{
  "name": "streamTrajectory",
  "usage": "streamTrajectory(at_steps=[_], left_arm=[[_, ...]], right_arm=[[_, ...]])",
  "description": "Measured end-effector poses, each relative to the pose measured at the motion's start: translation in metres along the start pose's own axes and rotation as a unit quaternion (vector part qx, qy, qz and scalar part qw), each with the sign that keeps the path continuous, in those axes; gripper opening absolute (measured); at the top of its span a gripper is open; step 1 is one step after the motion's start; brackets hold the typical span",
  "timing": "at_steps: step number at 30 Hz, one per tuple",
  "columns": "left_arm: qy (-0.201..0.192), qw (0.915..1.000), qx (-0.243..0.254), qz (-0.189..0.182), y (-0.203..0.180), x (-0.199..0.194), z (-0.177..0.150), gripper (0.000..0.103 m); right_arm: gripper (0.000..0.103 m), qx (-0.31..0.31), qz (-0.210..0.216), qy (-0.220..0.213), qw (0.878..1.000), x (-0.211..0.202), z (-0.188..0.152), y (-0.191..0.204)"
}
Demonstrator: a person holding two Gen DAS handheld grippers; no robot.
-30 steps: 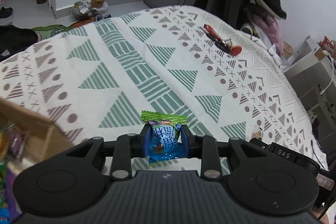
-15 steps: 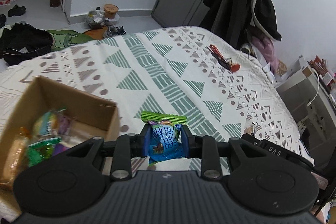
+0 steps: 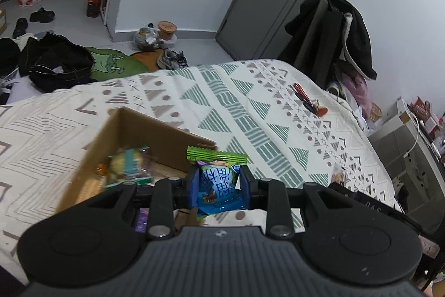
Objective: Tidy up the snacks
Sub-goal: 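Carry the blue-green candy pack and clear-wrapped bar over the cardboard box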
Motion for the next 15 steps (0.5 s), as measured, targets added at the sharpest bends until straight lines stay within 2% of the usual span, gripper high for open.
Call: streamTrajectory(at_steps=[5,15], left_arm=[[-0.009,0.9999,-0.009,-0.004,0.018,-0.016,0.001,0.029],[-0.008,0.9995,-0.031,-0.006,0.055,-0.032,-0.003,0.029]], right_arm=[[0.02,-0.01,0.008,-0.004,1.0,-0.009,-0.008,0.023],[0.02,-0.02,0.053,0.005,0.998,-0.026,-0.023,0.067]])
Point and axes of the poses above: each gripper's, at about its wrist camera, not at the fingertips, and x roughly the way its jaws point, y to its left, z to its top, the point moved 2 cm from there along x, roughly the way its jaws point, and after that the axes turned 8 degrees about y, right-handed, at the moved point
